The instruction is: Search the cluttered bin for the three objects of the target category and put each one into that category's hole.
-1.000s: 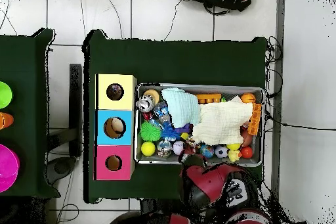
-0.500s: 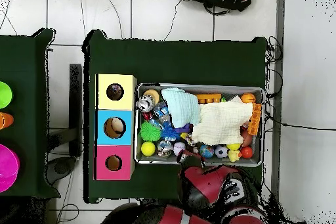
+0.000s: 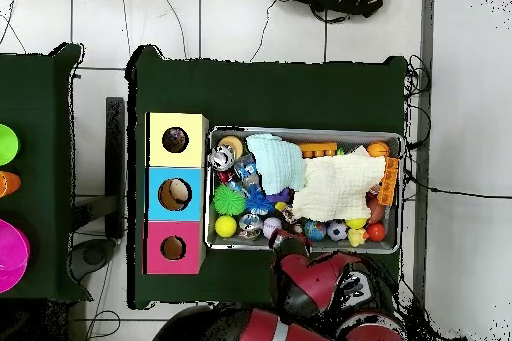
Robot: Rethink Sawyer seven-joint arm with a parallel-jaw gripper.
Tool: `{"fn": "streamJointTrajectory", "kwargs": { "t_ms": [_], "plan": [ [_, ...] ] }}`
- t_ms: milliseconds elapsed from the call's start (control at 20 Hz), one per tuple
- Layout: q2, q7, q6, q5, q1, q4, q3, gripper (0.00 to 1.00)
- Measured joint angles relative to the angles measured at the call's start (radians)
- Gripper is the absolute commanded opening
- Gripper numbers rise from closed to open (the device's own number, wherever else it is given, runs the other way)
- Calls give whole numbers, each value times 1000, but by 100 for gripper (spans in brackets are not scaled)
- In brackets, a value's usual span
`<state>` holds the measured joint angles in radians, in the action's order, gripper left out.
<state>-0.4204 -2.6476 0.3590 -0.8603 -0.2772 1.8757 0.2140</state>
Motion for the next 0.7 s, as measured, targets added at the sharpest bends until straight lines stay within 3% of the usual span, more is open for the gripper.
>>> {"fn": "streamJointTrajectory", "kwargs": {
  "t_ms": [250, 400, 600, 700],
  "plan": [
    [-6, 0, -1, -1, -2, 2, -2, 0],
    [-49, 0, -30, -10, -38, 23, -40, 0],
    [-185, 0, -170, -1, -184, 105, -182, 0],
    [-288, 0, -305, 42, -299, 171, -290, 0]
  ]
}}
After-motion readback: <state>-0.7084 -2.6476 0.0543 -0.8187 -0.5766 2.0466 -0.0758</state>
